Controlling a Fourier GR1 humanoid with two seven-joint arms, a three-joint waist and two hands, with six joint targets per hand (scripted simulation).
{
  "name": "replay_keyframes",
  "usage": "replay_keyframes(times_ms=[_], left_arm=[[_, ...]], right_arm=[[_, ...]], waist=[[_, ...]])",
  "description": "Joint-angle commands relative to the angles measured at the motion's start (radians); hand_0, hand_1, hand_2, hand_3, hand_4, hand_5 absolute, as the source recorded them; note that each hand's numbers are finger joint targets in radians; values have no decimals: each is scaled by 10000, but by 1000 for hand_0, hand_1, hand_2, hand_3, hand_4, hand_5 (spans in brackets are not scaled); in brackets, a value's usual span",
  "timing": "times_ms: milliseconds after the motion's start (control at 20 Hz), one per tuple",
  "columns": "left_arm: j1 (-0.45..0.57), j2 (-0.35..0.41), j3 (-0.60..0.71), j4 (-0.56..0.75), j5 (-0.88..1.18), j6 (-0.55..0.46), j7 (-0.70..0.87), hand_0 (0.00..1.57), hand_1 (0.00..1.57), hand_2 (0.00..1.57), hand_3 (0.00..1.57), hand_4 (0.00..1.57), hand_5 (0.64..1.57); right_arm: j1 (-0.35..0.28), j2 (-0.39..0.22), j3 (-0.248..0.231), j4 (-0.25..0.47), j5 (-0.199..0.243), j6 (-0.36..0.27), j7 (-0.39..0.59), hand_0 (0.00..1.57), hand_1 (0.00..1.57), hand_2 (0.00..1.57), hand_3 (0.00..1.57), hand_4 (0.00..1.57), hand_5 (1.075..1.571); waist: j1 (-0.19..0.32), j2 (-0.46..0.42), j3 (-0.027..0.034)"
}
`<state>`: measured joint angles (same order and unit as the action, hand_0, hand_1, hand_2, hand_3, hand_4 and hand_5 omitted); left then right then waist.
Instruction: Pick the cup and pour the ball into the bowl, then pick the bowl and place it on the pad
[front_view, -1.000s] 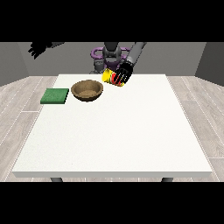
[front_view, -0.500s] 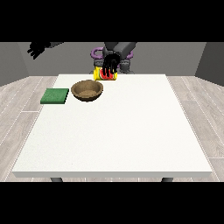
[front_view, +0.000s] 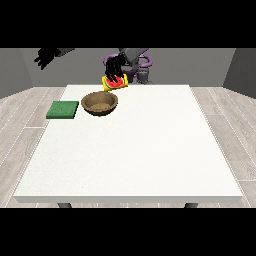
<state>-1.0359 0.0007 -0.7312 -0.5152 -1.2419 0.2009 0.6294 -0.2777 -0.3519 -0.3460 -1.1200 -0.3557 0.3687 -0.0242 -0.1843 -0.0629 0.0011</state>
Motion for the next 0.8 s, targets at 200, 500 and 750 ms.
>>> replay_keyframes(times_ms=[200, 500, 750], left_arm=[[114, -7, -350, -1259, -519, -1872, -434, 0, 0, 1065, 1545, 1108, 1571], [1096, 1004, 1791, -2742, 1456, 534, -1136, 805, 805, 1571, 1563, 1168, 1561], [1665, 1412, 4696, -4211, 4769, 1350, -2475, 635, 635, 936, 669, 1285, 1545]], right_arm=[[232, -141, -167, 193, 87, 16, -496, 0, 0, 0, 165, 706, 1550], [429, -569, -627, 329, -208, -210, 178, 0, 0, 0, 50, 713, 1548], [845, -455, -712, 333, 52, -643, -39, 0, 0, 0, 132, 777, 1559]], waist=[[359, -18, -8], [1410, -593, -37], [2202, -728, -109]])
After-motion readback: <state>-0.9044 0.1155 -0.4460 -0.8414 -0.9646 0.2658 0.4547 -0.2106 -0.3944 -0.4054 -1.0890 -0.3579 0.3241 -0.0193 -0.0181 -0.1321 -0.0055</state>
